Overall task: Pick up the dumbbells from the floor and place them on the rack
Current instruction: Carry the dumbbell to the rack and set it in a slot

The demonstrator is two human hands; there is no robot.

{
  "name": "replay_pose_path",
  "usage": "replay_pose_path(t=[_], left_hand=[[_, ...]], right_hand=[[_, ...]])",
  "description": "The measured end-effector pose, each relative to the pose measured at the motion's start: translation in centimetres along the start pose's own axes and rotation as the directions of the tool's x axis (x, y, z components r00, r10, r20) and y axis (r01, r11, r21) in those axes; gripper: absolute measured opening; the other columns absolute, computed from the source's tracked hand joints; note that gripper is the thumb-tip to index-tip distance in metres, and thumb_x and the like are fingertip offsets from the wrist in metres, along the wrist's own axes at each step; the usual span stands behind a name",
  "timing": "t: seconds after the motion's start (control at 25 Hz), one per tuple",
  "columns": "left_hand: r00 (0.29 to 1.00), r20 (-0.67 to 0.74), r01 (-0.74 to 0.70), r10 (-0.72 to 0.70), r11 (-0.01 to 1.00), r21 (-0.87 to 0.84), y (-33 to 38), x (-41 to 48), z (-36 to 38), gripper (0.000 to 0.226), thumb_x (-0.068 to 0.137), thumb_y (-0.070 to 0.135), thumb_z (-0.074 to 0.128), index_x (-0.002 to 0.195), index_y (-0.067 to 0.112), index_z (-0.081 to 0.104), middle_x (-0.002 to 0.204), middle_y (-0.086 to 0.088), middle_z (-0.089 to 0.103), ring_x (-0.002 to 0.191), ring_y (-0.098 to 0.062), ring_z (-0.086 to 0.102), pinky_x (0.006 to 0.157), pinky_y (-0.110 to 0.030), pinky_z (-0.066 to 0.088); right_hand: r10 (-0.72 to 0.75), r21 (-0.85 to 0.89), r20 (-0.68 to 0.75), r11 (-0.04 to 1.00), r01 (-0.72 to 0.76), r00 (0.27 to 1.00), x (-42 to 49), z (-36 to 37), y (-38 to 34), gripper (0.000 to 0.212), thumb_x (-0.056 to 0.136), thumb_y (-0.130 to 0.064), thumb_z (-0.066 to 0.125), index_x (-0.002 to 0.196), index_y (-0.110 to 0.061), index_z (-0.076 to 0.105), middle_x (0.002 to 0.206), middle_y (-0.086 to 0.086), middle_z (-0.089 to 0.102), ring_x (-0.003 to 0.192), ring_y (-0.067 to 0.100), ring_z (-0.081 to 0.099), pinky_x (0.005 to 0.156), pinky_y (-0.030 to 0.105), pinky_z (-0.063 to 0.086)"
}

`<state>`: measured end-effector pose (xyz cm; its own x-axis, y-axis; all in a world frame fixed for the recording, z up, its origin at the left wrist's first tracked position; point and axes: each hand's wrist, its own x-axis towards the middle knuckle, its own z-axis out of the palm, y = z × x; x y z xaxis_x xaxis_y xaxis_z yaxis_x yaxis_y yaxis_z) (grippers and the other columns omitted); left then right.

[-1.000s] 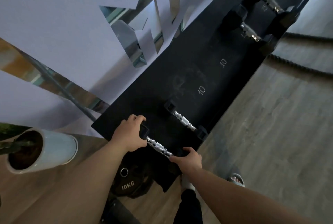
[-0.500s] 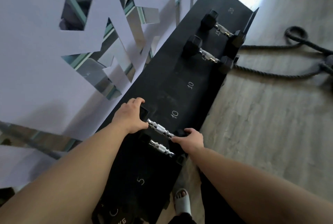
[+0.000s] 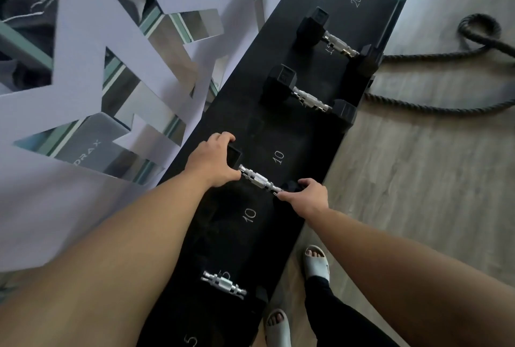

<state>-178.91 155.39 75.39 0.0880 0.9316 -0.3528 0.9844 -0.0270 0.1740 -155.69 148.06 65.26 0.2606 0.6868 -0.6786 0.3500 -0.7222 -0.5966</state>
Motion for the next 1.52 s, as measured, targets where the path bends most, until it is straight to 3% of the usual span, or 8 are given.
replay_pose_path(t=[0.24, 0.48, 0.64, 0.84, 0.96, 1.12, 1.32, 1.52], left_hand=[[0.998, 0.042, 0.047, -0.046, 0.998, -0.04, 2.9, 6.7, 1.6, 0.092, 0.07, 0.046, 0.087, 0.148, 0.028, 0.042, 0.146, -0.001, 0.053, 0.119, -0.03, 0.061, 0.081, -0.036, 0.047], [0.996, 0.069, 0.055, -0.051, 0.997, -0.055, 5.6, 9.7, 3.6, 0.092, 0.079, 0.038, 0.085, 0.156, 0.025, 0.035, 0.162, 0.0, 0.037, 0.124, -0.029, 0.06, 0.092, -0.039, 0.053], [0.996, 0.083, 0.04, -0.04, 0.999, 0.003, 5.8, 9.7, 4.5, 0.083, 0.087, 0.032, 0.08, 0.156, 0.029, 0.034, 0.167, -0.003, 0.026, 0.134, -0.026, 0.051, 0.095, -0.04, 0.053], [0.992, 0.124, -0.006, 0.002, 0.999, 0.036, 5.0, 8.9, 3.4, 0.084, 0.091, 0.041, 0.074, 0.159, 0.035, 0.027, 0.169, 0.0, 0.022, 0.141, -0.026, 0.043, 0.097, -0.043, 0.052], [0.992, 0.121, -0.022, 0.02, 1.0, 0.017, 4.3, 7.9, 2.0, 0.074, 0.091, 0.046, 0.071, 0.155, 0.036, 0.035, 0.161, 0.004, 0.035, 0.134, -0.023, 0.05, 0.093, -0.041, 0.054], [0.995, 0.091, -0.039, 0.037, 0.999, 0.017, 3.9, 5.7, -1.3, 0.049, 0.091, 0.05, 0.068, 0.136, 0.035, 0.057, 0.13, 0.009, 0.062, 0.111, -0.017, 0.062, 0.086, -0.039, 0.056], [0.995, 0.046, -0.093, 0.093, 0.996, -0.019, 4.2, 1.0, -5.0, 0.037, 0.088, 0.055, 0.069, 0.119, 0.036, 0.064, 0.107, 0.017, 0.067, 0.096, -0.01, 0.064, 0.073, -0.031, 0.051], [0.975, -0.023, -0.221, 0.22, 0.971, -0.093, 6.4, -5.8, -9.8, 0.029, 0.083, 0.06, 0.071, 0.102, 0.04, 0.063, 0.1, 0.016, 0.068, 0.092, -0.011, 0.065, 0.088, -0.04, 0.058]], right_hand=[[0.057, -0.055, -0.014, 0.997, -0.058, 0.998, 6.0, -2.9, -1.9, 0.088, 0.068, -0.039, 0.095, 0.144, -0.018, 0.057, 0.143, 0.011, 0.047, 0.119, 0.035, 0.062, 0.099, 0.05, 0.059], [0.053, -0.049, -0.112, 0.997, -0.059, 0.992, 8.4, -3.9, -1.1, 0.078, 0.078, -0.043, 0.088, 0.145, -0.019, 0.056, 0.143, 0.011, 0.047, 0.128, 0.036, 0.054, 0.102, 0.048, 0.056], [0.008, -0.092, -0.08, 0.996, -0.015, 0.997, 8.3, -2.9, 0.1, 0.071, 0.089, -0.039, 0.08, 0.151, -0.02, 0.051, 0.147, 0.01, 0.042, 0.135, 0.036, 0.04, 0.103, 0.043, 0.047], [-0.057, -0.189, -0.047, 0.981, 0.047, 0.997, 7.8, -4.3, 0.7, 0.069, 0.091, -0.05, 0.073, 0.15, -0.025, 0.051, 0.148, 0.007, 0.044, 0.138, 0.033, 0.036, 0.101, 0.042, 0.047], [-0.059, -0.174, -0.059, 0.984, 0.048, 0.996, 7.0, -5.5, 0.9, 0.064, 0.093, -0.049, 0.071, 0.149, -0.024, 0.051, 0.149, 0.008, 0.045, 0.138, 0.033, 0.038, 0.098, 0.04, 0.046], [-0.091, -0.089, -0.104, 0.993, 0.082, 0.99, 4.6, -7.1, -0.8, 0.06, 0.092, -0.045, 0.071, 0.145, -0.023, 0.055, 0.144, 0.009, 0.053, 0.134, 0.031, 0.049, 0.093, 0.034, 0.042], [-0.244, 0.01, -0.194, 0.968, 0.25, 0.95, -1.1, -10.6, -3.0, 0.048, 0.092, -0.036, 0.075, 0.135, -0.017, 0.064, 0.128, 0.006, 0.065, 0.104, 0.016, 0.06, 0.088, 0.026, 0.042], [-0.331, 0.046, -0.372, 0.926, 0.374, 0.867, -11.1, -16.3, -2.4, 0.04, 0.091, -0.033, 0.078, 0.125, -0.015, 0.069, 0.106, -0.001, 0.069, 0.094, 0.016, 0.066, 0.081, 0.027, 0.049]])
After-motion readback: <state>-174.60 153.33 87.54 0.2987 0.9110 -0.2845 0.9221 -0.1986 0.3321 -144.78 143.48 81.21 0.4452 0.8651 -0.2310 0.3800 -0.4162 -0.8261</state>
